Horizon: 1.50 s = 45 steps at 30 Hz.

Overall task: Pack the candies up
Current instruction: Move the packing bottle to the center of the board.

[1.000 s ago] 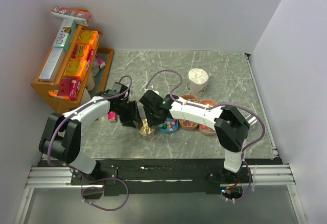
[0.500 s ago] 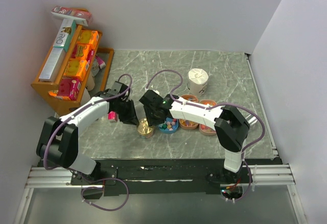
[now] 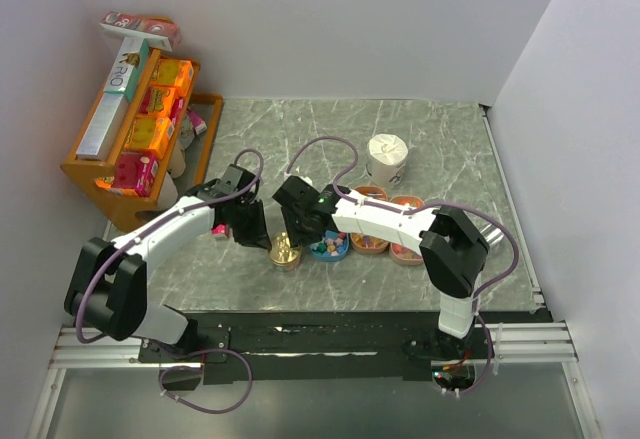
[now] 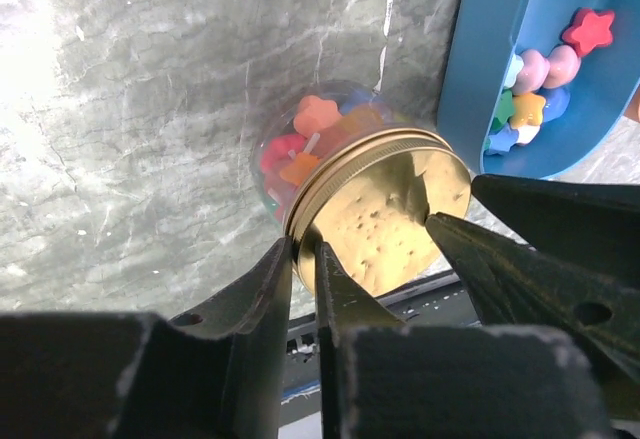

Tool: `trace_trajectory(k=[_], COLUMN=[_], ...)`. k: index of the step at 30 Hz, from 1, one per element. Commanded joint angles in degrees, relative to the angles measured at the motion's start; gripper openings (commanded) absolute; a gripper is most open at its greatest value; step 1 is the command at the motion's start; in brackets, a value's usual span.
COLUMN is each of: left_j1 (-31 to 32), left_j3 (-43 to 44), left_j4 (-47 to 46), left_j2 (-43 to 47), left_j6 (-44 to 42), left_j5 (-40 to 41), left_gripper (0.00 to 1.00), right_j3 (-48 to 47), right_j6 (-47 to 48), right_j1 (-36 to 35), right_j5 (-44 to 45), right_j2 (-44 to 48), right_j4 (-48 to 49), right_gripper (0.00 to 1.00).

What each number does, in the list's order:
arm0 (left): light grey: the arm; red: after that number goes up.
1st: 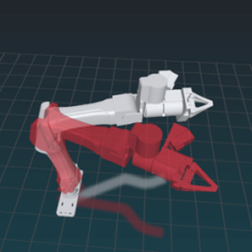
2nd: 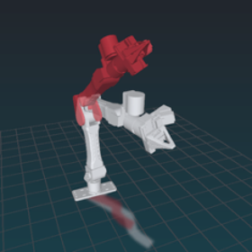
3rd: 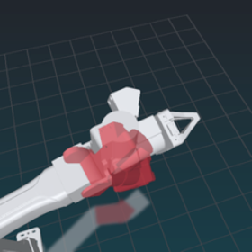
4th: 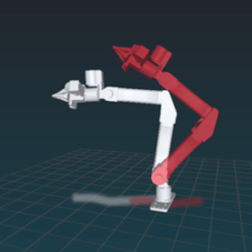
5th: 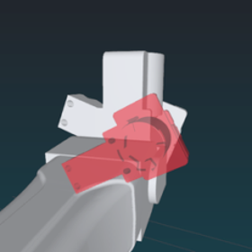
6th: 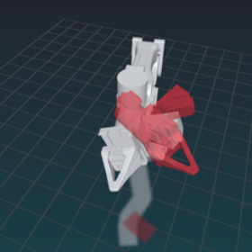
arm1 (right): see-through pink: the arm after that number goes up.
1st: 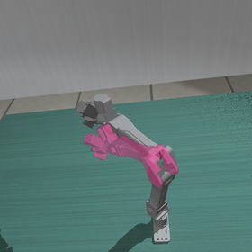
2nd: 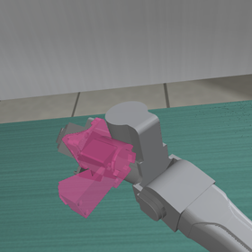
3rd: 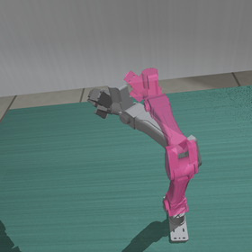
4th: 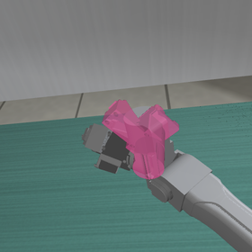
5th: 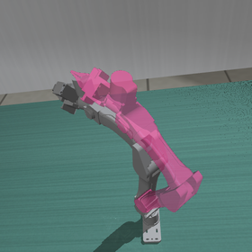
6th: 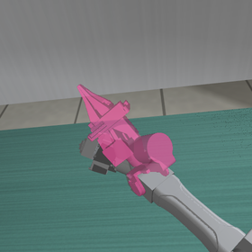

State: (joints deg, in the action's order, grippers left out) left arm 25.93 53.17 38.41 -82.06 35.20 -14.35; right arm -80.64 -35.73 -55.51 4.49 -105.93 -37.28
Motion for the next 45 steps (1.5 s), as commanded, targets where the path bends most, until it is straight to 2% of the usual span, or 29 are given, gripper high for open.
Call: trace_trajectory(k=[1,14,22,31,36,40,41,45], left_j1=[1.7,2.7,3.2,5.5,6.3,6.3,6.3,6.4], left_j3=[-3.5,-6.9,-8.3,-10.9,-11.0,-9.4,-9.0,-6.6], left_j4=[4.7,4.1,4.2,-4.0,-5.8,-5.5,-5.5,-5.9], left_j2=[0.1,-2.6,-6.5,-13.7,-12.3,-5.4,-4.3,3.5], left_j6=[-0.4,1.4,1.8,5.6,8.1,9.7,10.2,11.2], left_j5=[4.4,6.8,5.8,3.2,5.4,8.5,9.2,12.8], left_gripper=[0.18,0.01,0.01,0.01,0.01,0.08,0.16,0.30], right_j3=[0.1,2.6,2.2,3.2,4.4,4.9,4.9,4.2], right_j6=[0.1,0.4,2.0,4.5,4.4,4.3,4.3,3.6], right_j1=[0.2,0.0,-0.5,-0.8,-0.3,0.5,0.6,1.3], right_j5=[2.4,1.8,1.0,0.3,0.4,0.3,0.9,1.7], right_j2=[-1.0,-0.8,0.0,0.5,1.7,3.7,4.1,6.7], right_j4=[-4.5,-3.7,-2.5,-2.6,-3.0,-3.3,-3.5,-4.5], right_gripper=[0.39,0.34,0.34,0.34,0.34,0.35,0.36,0.39])
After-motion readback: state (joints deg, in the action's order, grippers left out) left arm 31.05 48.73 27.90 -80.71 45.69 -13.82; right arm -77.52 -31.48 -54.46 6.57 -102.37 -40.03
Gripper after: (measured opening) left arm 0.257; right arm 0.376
